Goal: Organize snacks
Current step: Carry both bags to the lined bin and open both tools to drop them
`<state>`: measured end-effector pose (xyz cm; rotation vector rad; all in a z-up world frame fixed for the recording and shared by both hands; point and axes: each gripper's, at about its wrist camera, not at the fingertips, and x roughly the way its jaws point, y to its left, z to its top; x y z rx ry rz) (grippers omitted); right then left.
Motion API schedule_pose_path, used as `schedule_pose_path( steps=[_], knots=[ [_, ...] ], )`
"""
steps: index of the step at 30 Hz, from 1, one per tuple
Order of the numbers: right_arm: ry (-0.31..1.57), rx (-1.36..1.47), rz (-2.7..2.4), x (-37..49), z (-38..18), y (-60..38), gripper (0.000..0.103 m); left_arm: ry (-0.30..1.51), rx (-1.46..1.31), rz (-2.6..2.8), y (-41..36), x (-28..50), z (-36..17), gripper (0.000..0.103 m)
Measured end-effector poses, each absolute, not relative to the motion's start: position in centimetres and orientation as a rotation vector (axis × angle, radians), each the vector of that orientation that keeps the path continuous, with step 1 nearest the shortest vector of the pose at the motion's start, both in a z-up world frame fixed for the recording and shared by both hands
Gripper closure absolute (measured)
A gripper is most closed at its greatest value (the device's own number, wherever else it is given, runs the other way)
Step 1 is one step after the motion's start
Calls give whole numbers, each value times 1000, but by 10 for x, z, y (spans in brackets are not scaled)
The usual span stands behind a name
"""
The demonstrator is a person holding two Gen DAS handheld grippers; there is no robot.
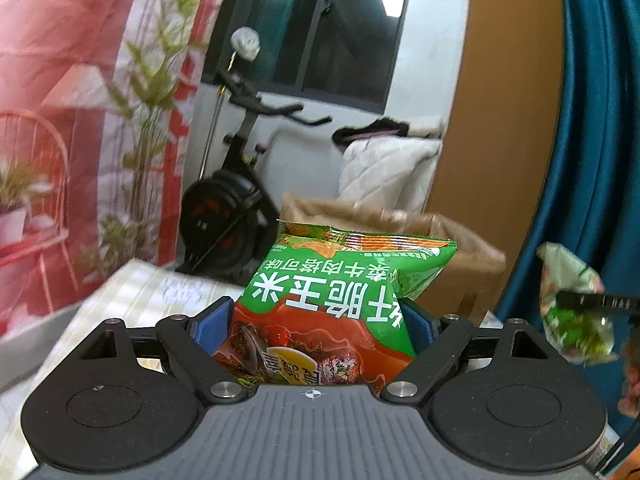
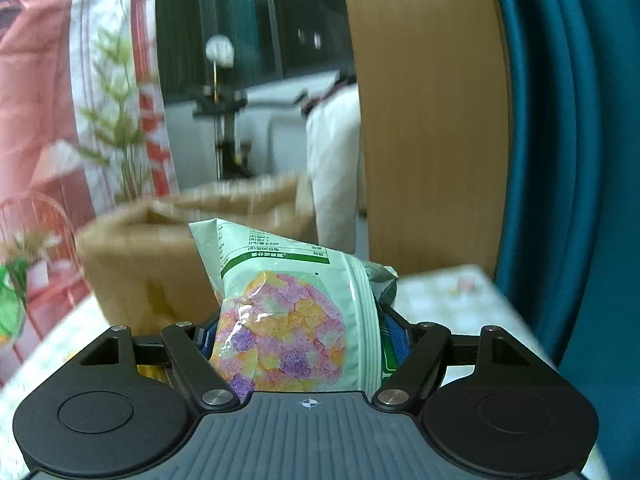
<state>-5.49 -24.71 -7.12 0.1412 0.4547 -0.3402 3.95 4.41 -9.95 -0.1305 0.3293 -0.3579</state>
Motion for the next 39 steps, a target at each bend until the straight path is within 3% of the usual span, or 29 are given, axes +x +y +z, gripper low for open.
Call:
schedule_pose_path(
  steps=[8,14,25,30,39],
  knots=[
    [317,115,-230,11,-6,-255,32,224,-94,-399,7,90,-58,15],
    [256,123,-147,97,13,-254,32,215,-90,-387,-23,162,-35,15],
    [420,372,-161,195,-52,-278,30,404,-92,-396,-46,238,-57,14],
    [467,421,-228,195,-77,-284,11,480,-94,-429,-41,249,-64,8],
    [439,347,-172,154,-57,-272,11,478,-75,-429,-18,213,-61,9]
  ],
)
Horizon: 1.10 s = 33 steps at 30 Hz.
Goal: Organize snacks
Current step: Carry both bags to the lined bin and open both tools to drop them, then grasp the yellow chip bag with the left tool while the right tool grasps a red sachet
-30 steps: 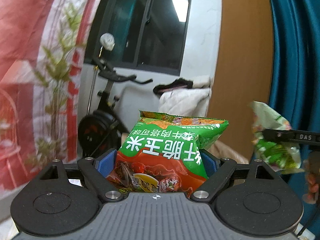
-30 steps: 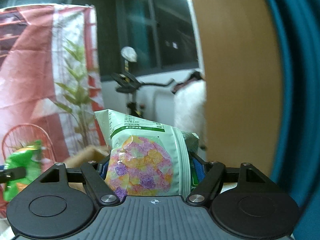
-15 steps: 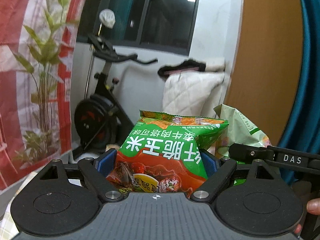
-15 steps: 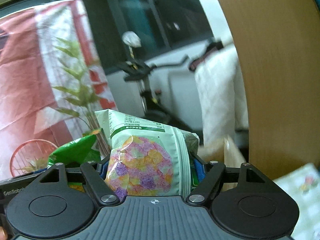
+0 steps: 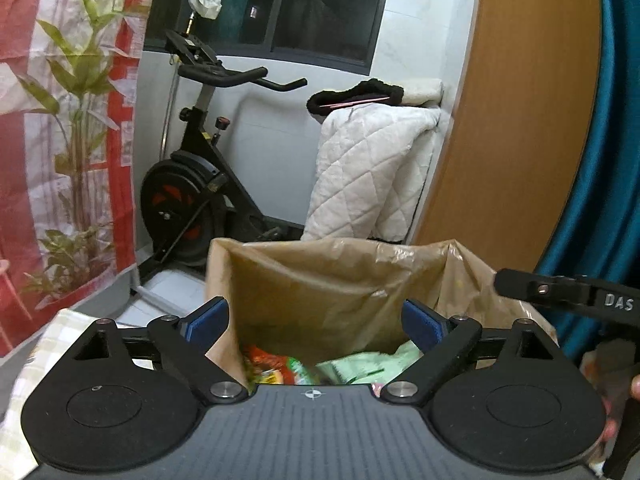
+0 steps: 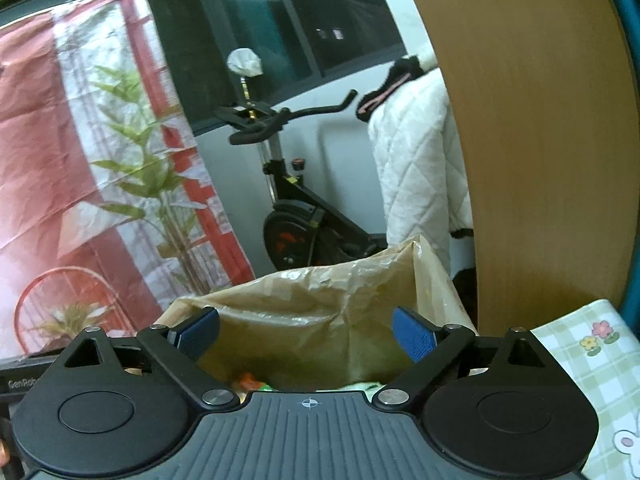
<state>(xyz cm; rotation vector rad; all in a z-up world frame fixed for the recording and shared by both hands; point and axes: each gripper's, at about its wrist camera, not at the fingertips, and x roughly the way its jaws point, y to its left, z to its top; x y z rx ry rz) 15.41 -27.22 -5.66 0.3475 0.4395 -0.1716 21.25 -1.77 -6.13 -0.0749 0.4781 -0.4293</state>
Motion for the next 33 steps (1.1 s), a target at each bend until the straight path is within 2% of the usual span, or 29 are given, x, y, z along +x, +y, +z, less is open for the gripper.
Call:
schedule_pose_path(
  steps=[7,10,12,19,27,33],
  knots=[
    [447,279,-104,99,-49,-259,13,462,-64,-415,17,168,-58,10],
    [454,248,-83,76,-55,-255,16,464,-76,-398,33,146,-66,13],
    [471,227,-80,59,-63,-254,21,466,-78,-371,40,134,-75,16],
    [593,266,-147,8,-115,-269,34,514,-158,-292,58,100,-112,27],
    [777,421,-318,-50,-189,-277,38,577,-153,-270,59,95,-139,28],
    [887,484,-410,-63,-223,-269,41,604,-165,-259,65,93,-150,28]
  ],
)
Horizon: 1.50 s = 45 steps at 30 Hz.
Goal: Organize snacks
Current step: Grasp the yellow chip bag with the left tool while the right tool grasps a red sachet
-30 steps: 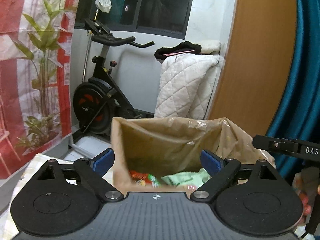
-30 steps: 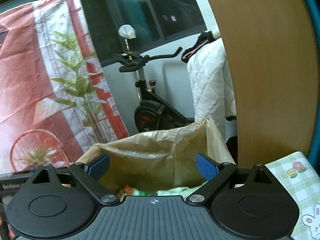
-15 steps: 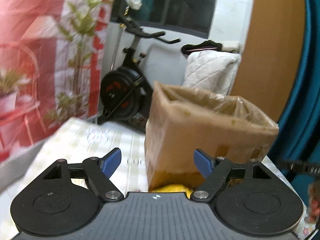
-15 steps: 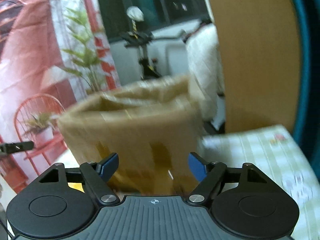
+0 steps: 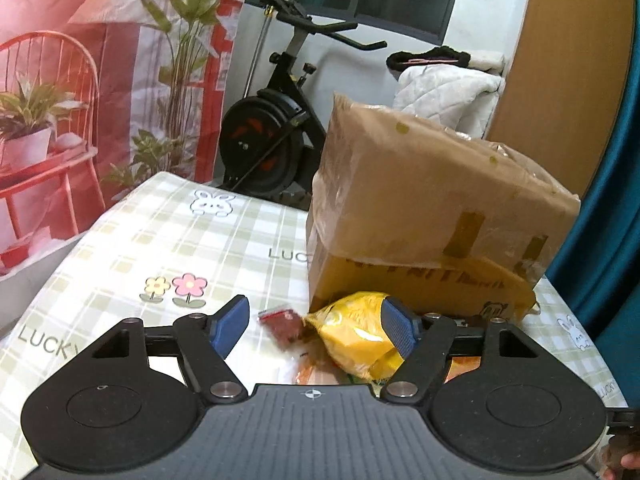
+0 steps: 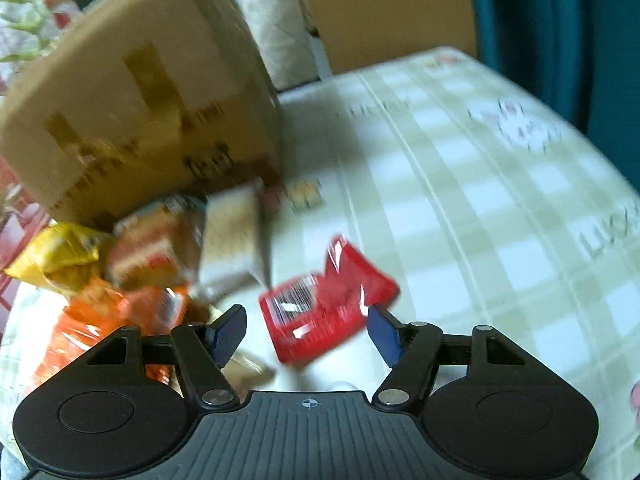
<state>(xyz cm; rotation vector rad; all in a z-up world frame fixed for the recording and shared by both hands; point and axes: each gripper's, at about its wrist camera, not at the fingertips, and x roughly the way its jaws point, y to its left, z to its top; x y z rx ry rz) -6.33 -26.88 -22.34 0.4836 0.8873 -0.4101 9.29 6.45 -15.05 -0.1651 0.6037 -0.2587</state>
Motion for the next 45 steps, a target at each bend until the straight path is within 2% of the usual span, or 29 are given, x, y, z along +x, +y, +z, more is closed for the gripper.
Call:
schedule_pose_path(
  steps=[2,7,20,25,28,29,30,37,45],
  knots=[
    [868,474,-425,-62,-225,-267,42,610,-163,-254,64,90,-153,28],
    [838,443,-433,-42,-229,-267,54,628,-180,-234,66,85,-160,28],
    [852,155,-428,-15,-244,-247,55,661,-189,-213,71,79,-174,29],
    [839,117,-416,-16,-245,-245,60,660,-182,-219,70,78,-175,34],
    [819,148,-419,-21,-241,-248,64,655,-193,-227,72,78,-173,34],
    [805,161,-420,-23,-238,-249,72,650,-195,-233,71,79,-172,34],
    [789,168,-421,-25,-235,-249,74,645,-194,-241,70,79,-171,34],
    [788,204,-410,-28,-231,-258,74,618,-165,-317,49,95,-161,32],
    [807,228,-397,-29,-242,-258,66,647,-191,-355,37,116,-164,26]
  ],
)
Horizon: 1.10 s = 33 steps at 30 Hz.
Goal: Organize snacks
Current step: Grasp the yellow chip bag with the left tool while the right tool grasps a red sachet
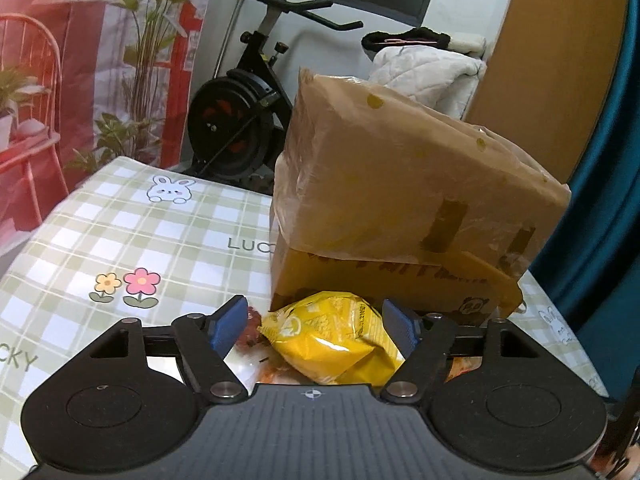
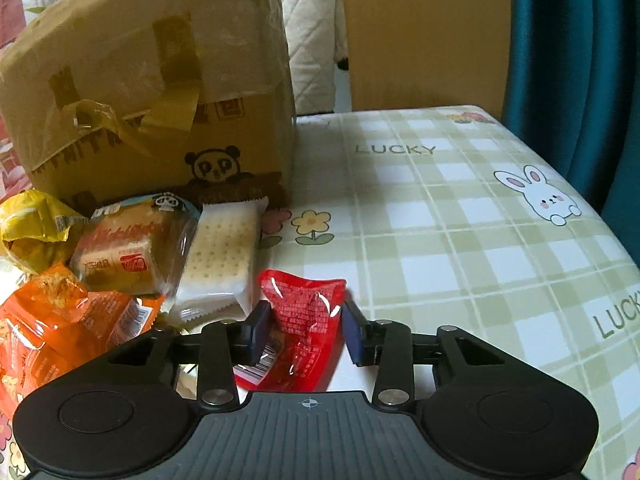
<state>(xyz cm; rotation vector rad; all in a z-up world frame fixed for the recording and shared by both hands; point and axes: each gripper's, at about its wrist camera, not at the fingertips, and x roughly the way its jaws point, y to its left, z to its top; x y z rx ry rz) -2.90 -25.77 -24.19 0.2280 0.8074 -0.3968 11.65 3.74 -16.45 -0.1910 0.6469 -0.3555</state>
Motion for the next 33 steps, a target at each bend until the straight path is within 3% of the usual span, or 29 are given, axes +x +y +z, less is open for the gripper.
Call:
schedule_pose_path(
  steps=[4,9,14,17,22,23,33],
  knots=[
    [796,210,-397,-25,-245,-257,63,669,-198,-356,37,122,-168,25],
    [799,205,-407,-14,-246,-257,49,683,-210,-353,40,126,-169,24],
    [801,196,-417,-8,-248,-256,48,684,-201,-353,40,127,-170,24],
    [813,147,-433,-5,-249,-253,56,688,-200,-348,38,128,-171,24],
    [779,146,-401,-12,-243,-251,77,683,-185,-354,37,127,-171,23],
    [767,147,-398,-13,-241,-251,86,684,-181,-355,36,127,-171,23],
    [700,214,-402,-22,-218,-262,86,725,-246,-367,27,156,-173,13]
  ],
)
